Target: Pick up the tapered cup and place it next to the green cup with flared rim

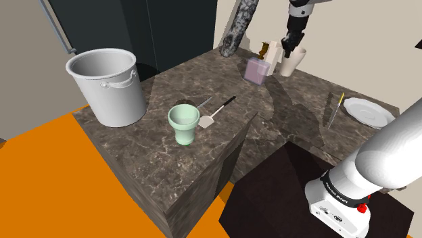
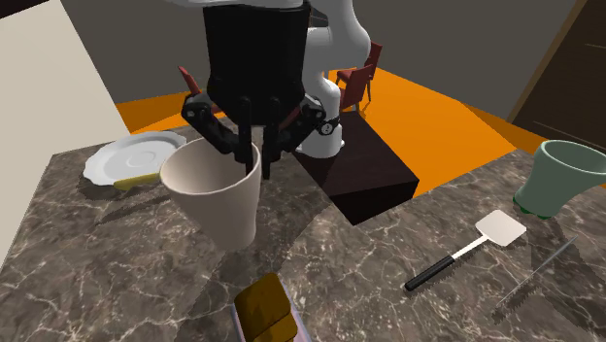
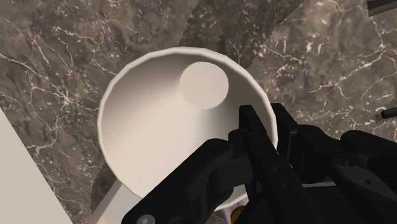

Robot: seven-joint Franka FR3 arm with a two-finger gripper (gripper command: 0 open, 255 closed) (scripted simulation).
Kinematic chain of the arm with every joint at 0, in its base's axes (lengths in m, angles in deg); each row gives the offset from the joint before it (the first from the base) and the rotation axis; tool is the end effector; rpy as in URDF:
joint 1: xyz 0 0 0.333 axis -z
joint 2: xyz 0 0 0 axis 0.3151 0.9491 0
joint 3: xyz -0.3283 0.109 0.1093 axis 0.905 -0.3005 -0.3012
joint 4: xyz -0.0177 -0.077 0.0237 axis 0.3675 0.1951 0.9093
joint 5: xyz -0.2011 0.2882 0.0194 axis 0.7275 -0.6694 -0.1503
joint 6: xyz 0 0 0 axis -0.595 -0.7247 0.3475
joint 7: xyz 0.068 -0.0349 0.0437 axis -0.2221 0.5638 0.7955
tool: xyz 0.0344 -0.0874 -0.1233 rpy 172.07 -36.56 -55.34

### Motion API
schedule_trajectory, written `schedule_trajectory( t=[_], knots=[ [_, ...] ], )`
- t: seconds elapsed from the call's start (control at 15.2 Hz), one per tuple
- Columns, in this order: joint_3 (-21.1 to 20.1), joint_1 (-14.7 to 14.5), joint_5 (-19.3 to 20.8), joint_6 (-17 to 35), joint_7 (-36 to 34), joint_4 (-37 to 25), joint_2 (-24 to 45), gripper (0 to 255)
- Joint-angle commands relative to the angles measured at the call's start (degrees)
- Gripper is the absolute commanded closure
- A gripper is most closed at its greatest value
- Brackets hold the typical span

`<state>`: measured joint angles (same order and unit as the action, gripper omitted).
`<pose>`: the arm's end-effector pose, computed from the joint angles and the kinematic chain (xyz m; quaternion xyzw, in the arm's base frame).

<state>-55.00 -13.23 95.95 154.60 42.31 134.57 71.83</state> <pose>0.4630 -0.2136 0.5067 0.9971 -0.0195 -0.0481 0.0558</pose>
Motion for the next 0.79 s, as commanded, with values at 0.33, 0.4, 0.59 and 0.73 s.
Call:
schedule_trajectory(
  t=[0.33, 0.4, 0.59, 0.73],
  knots=[
    [-0.1, -0.1, 0.0, -5.4, 0.5, -4.9, -0.6, 255],
    [-0.1, -0.1, 0.0, -6.2, 0.6, -5.6, -0.6, 255],
    [-0.2, -0.2, -0.1, -8.5, 0.9, -8.0, -0.6, 255],
    [-0.2, -0.2, -0.2, -10.0, 1.1, -9.6, -0.5, 255]
  ],
)
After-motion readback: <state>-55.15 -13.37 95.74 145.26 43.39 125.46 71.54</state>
